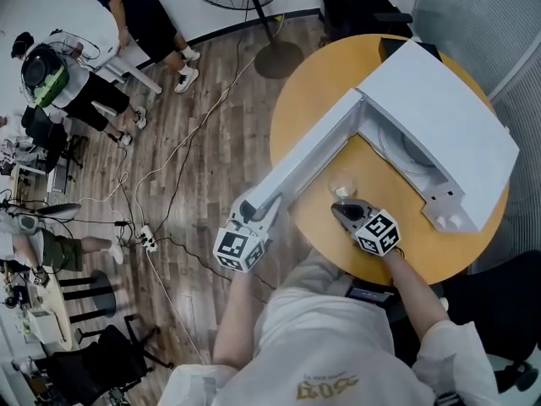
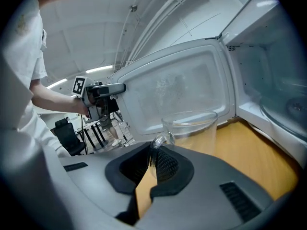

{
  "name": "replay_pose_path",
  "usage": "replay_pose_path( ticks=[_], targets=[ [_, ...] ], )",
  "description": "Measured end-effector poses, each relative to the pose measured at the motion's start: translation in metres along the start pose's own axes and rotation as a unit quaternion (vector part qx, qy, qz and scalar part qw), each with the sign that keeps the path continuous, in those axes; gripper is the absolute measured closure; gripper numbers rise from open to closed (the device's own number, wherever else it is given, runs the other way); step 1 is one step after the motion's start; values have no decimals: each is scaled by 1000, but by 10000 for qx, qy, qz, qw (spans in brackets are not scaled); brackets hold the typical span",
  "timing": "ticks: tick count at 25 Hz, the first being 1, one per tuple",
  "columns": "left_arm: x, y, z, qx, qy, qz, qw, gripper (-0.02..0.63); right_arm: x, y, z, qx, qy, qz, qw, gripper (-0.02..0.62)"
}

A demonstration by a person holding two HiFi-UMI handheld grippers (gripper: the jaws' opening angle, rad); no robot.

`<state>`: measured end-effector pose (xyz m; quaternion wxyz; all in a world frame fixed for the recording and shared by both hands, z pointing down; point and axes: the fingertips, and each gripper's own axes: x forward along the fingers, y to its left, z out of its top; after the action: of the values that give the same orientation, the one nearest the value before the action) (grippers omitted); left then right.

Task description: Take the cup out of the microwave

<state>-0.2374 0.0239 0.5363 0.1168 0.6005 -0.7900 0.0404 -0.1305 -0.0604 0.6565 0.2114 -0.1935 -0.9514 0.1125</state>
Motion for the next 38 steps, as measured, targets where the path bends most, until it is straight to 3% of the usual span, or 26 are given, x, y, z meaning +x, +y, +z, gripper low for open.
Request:
replay_pose_path(
  ticks=[21,38],
  targets=[
    [-2,-6,-2,-54,-1,51,10000,403,-1,3,-32,-819,456,-214,9954,546],
    [1,-7,-4,-89,-18,21,10000,402,-19,-10,-32,-280,281,-521,9979,500]
  ],
)
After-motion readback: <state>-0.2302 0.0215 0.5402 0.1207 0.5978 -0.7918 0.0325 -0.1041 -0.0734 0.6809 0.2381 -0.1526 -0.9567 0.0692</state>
